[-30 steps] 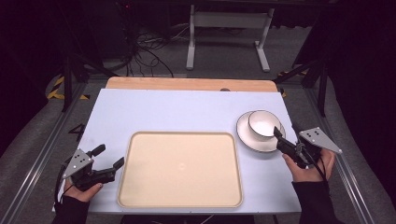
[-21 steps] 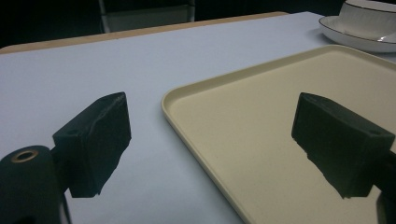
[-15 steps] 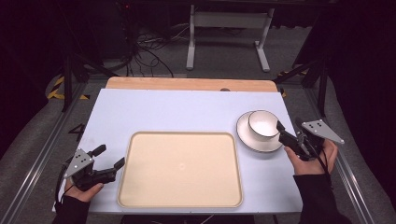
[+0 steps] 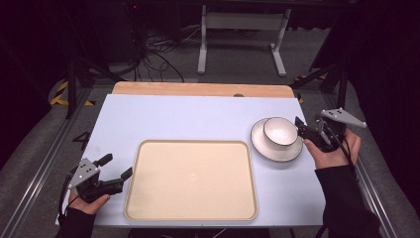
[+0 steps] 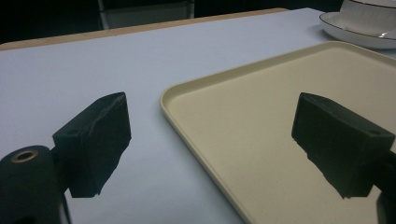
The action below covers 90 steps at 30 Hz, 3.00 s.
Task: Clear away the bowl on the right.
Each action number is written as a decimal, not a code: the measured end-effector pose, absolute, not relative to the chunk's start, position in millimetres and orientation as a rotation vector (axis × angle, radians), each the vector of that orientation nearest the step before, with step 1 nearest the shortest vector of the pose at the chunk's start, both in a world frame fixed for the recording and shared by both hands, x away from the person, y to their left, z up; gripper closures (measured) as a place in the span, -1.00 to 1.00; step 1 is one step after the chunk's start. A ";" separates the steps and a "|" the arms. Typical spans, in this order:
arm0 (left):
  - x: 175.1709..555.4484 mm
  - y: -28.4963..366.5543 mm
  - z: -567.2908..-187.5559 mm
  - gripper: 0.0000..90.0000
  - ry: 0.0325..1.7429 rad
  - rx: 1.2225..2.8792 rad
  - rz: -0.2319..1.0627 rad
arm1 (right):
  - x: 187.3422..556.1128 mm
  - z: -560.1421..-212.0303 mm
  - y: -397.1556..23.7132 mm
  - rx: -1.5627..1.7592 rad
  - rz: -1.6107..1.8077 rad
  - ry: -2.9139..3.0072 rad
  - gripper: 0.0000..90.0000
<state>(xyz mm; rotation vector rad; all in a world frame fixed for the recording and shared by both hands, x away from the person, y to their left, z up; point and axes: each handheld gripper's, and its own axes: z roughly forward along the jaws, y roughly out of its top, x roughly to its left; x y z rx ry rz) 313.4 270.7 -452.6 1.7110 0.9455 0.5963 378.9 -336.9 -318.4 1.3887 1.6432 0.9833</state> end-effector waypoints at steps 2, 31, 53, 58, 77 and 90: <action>313.5 270.3 -452.9 -0.72 0.948 1.710 0.595 | 385.8 -314.2 -338.2 1.421 0.972 1.659 -0.24; 313.5 269.7 -453.0 -0.72 0.940 1.723 0.592 | 453.2 -292.1 -342.4 1.730 0.714 1.918 -0.21; 313.8 270.1 -453.2 -0.72 0.943 1.725 0.594 | 493.6 -322.4 -354.1 1.912 0.532 2.077 -0.11; 313.9 270.2 -453.3 -0.72 0.943 1.725 0.592 | 498.9 -334.2 -354.7 1.943 0.509 2.094 -0.11; 314.0 270.4 -453.6 -0.72 0.945 1.726 0.593 | 512.1 -371.4 -354.0 2.018 0.379 2.140 0.12; 314.1 270.8 -453.6 -0.72 0.948 1.725 0.590 | 515.9 -380.4 -353.0 2.088 0.293 2.169 0.73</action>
